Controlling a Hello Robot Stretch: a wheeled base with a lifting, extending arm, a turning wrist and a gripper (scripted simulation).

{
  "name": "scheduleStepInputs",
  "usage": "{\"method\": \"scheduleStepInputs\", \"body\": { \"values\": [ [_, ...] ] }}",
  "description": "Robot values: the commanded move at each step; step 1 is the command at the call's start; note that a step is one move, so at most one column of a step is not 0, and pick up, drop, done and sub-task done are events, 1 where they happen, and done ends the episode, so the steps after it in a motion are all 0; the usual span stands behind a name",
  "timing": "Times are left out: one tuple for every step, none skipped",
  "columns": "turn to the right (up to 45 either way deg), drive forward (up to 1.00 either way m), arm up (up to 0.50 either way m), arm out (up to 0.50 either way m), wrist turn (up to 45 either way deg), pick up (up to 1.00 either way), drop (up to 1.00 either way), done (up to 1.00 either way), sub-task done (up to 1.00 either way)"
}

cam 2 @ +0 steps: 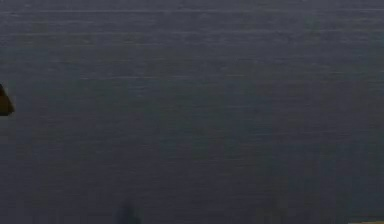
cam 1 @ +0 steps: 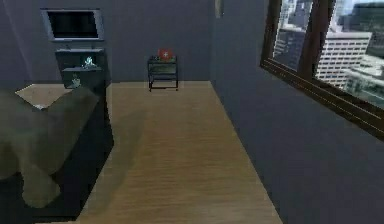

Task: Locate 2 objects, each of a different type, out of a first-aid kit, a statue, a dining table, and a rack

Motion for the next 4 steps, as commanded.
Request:
{"method": "scheduleStepInputs", "body": {
  "values": [
    [0.0, 1.0, 0.0, 0.0, 0.0, 0.0, 0.0, 0.0, 0.0],
    [0.0, 1.0, 0.0, 0.0, 0.0, 0.0, 0.0, 0.0, 0.0],
    [0.0, 1.0, 0.0, 0.0, 0.0, 0.0, 0.0, 0.0, 0.0],
    [0.0, 0.45, 0.0, 0.0, 0.0, 0.0, 0.0, 0.0, 0.0]
  ]
}}
